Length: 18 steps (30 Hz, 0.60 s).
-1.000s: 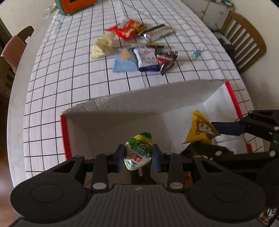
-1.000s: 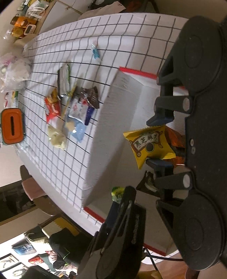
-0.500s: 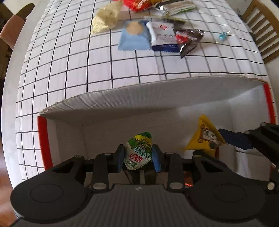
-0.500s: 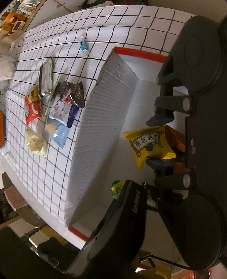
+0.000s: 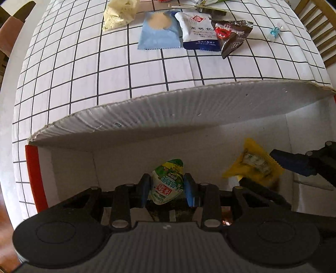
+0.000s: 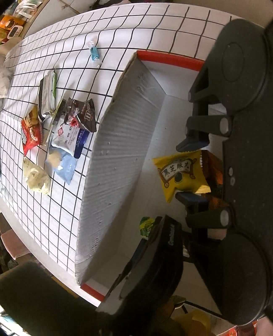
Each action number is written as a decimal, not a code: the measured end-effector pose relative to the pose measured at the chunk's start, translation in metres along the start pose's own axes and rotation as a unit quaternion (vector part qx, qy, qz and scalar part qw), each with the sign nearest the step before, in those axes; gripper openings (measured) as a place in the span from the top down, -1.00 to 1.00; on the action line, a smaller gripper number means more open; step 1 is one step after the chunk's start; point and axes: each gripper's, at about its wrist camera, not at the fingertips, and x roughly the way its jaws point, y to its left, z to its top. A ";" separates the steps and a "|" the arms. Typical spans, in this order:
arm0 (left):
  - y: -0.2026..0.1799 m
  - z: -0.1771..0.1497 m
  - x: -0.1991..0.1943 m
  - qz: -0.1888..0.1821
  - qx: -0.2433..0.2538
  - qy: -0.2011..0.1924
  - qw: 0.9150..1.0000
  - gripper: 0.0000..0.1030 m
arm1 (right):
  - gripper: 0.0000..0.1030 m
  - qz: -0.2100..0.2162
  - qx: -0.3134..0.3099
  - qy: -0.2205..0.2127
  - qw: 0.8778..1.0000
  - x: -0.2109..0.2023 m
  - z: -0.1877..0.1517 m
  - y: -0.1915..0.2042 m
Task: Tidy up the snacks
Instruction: 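Open both tools to release the snacks in the box and withdraw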
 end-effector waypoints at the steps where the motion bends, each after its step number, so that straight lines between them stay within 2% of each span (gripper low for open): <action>1: 0.000 0.000 0.000 -0.001 0.001 0.000 1.000 0.33 | 0.24 0.000 0.001 0.000 1.000 0.000 0.000 0.000; 5: 0.001 -0.001 -0.002 -0.004 0.007 -0.008 1.000 0.30 | 0.24 0.006 0.006 -0.005 1.000 -0.004 -0.001 -0.001; 14: 0.003 -0.010 -0.033 -0.011 0.016 -0.048 0.999 -0.06 | 0.23 0.021 0.016 -0.031 0.999 -0.028 -0.007 -0.003; 18: 0.000 -0.017 -0.047 -0.014 0.021 -0.067 0.997 -0.14 | 0.21 0.028 0.023 -0.047 0.998 -0.042 -0.010 -0.006</action>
